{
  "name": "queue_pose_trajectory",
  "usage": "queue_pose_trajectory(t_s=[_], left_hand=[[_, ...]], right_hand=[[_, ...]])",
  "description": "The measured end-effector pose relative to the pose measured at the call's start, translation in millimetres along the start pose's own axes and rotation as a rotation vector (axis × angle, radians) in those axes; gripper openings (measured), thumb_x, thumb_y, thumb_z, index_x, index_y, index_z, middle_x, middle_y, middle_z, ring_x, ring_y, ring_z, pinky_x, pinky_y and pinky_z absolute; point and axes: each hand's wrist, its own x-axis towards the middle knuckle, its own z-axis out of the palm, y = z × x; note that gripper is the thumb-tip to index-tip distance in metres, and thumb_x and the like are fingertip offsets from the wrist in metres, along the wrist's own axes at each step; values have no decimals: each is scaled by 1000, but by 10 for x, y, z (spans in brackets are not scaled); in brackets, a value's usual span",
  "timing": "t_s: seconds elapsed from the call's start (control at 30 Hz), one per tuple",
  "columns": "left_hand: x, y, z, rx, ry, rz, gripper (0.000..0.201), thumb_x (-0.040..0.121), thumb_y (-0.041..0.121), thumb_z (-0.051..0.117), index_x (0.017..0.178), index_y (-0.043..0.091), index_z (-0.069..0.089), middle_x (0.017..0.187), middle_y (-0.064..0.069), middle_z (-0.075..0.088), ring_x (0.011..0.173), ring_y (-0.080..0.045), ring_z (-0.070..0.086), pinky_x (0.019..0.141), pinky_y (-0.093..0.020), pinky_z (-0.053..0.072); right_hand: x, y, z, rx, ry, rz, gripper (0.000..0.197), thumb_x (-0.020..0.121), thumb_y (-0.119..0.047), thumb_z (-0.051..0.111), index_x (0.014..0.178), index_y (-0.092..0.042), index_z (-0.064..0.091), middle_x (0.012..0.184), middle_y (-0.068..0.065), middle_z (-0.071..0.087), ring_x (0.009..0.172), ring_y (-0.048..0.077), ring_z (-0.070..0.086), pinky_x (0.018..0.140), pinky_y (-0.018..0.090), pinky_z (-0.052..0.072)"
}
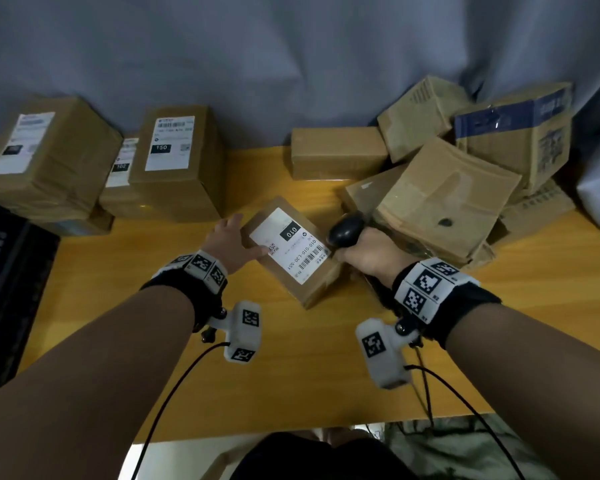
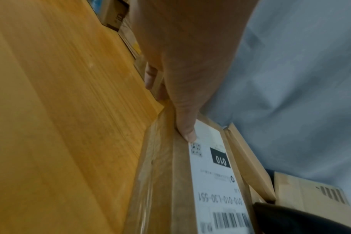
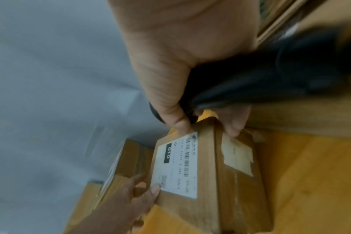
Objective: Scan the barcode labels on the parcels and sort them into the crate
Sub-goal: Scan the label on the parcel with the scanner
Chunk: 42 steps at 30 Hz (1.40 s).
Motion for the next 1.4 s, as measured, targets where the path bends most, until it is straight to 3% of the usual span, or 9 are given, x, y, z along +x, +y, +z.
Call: queue_pose_trajectory(t_s=[0.1,0.23,0.37,0.5,0.63,0.93,1.07,1.2,1.4], left_hand=[[69,-110,-90,-27,-15,19,92,83,52,65,151,12,18,150,-17,34,132,-36,41,103,-48,41],[50,-180,-104,88,-88,28,96,80,58,65,148,9,18,141,-16,45,122,-34,50,94,-43,47],[53,-84,-141,380,44,218,108,74,70,61,152,19,6,157,-15,9,143,-37,16,112,-51,25],[250,81,-171,571,-144,424,129,62,77,66,151,28,-13,160,-13,-8,147,-33,-5,118,-52,2],[391,207,-222,654,-258,406,136,58,64,78,149,33,-18,153,-8,14,139,-36,20,108,-51,34],[322,149,-364,-573,-132,12,132,48,75,72,150,38,-2,150,0,32,116,-24,54,84,-46,53],[92,266,-329,-860,-230,132,129,54,70,76,152,25,5,151,6,34,122,-14,50,105,-43,39],[-46,213,-526,-1022,-162,248,56,86,52,61,127,14,54,118,-1,68,106,-15,65,98,-36,50],[-82,185,-794,-1219,-216,189,27,91,22,60,112,16,45,125,-12,59,114,-28,56,90,-45,46]], right_hand=[[28,-79,119,192,-24,27,20,78,-24,73,91,-9,69,83,17,73,71,27,66,79,46,56],[137,-182,270,382,128,-33,38,77,-24,75,113,-19,62,97,1,69,92,21,63,89,38,50],[213,-214,328,501,192,14,33,77,-21,74,107,-21,60,86,-3,64,92,23,61,93,40,48],[223,-152,307,555,232,36,31,80,-15,72,107,-20,59,88,-4,59,95,21,55,90,34,43],[208,-69,279,542,261,77,32,79,-15,73,109,-13,64,93,5,65,96,26,61,89,39,50],[137,-213,313,713,275,-97,47,80,-29,77,121,-19,58,111,-1,67,106,19,63,97,43,51],[19,-535,247,741,181,-266,40,82,-26,76,116,-27,56,107,-10,66,100,4,61,87,24,49],[-23,-634,66,821,190,-272,39,82,-27,76,116,-26,60,111,-5,70,106,12,64,95,33,51],[-109,-759,-68,805,125,-310,50,72,-46,78,113,-20,67,104,0,75,102,18,69,99,39,49]])
